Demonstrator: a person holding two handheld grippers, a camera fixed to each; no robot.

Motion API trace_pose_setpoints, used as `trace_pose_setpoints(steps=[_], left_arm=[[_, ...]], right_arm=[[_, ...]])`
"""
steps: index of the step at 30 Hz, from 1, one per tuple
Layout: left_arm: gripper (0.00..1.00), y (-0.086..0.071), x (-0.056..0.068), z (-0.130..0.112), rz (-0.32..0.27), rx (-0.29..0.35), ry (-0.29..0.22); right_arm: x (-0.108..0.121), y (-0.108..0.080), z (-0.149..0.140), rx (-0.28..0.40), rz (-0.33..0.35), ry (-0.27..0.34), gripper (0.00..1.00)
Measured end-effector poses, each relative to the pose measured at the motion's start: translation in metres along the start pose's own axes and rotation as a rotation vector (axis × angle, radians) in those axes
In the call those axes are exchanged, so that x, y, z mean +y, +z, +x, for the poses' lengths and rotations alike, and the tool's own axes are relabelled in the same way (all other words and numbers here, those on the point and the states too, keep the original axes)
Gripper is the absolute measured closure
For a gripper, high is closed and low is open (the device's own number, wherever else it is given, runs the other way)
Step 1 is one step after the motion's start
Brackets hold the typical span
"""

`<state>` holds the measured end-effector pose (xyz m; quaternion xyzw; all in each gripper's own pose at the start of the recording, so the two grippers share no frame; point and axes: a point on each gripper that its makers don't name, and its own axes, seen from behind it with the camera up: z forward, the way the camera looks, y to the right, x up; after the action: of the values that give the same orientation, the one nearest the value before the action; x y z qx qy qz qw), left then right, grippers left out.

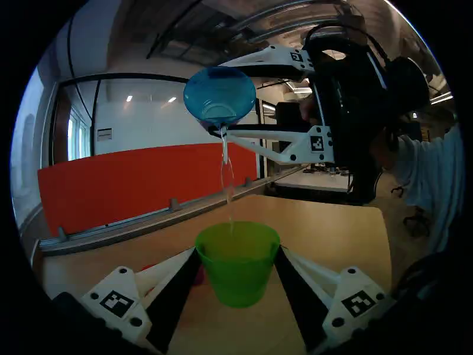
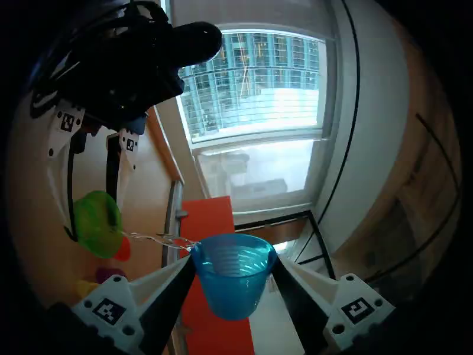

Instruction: Pour water

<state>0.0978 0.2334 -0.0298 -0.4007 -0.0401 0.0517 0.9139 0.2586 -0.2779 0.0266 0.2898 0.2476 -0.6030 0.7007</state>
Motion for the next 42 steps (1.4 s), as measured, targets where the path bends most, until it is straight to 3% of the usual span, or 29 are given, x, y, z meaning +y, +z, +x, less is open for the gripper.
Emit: trace_pose_setpoints(steps=[42], left_arm=[[0.14,0.0,0.0,-0.001,0.006,0.005,-0.006]], right_arm=[[-0.001,0.005,0.027,0.017,0.001,-0.253,0.09]])
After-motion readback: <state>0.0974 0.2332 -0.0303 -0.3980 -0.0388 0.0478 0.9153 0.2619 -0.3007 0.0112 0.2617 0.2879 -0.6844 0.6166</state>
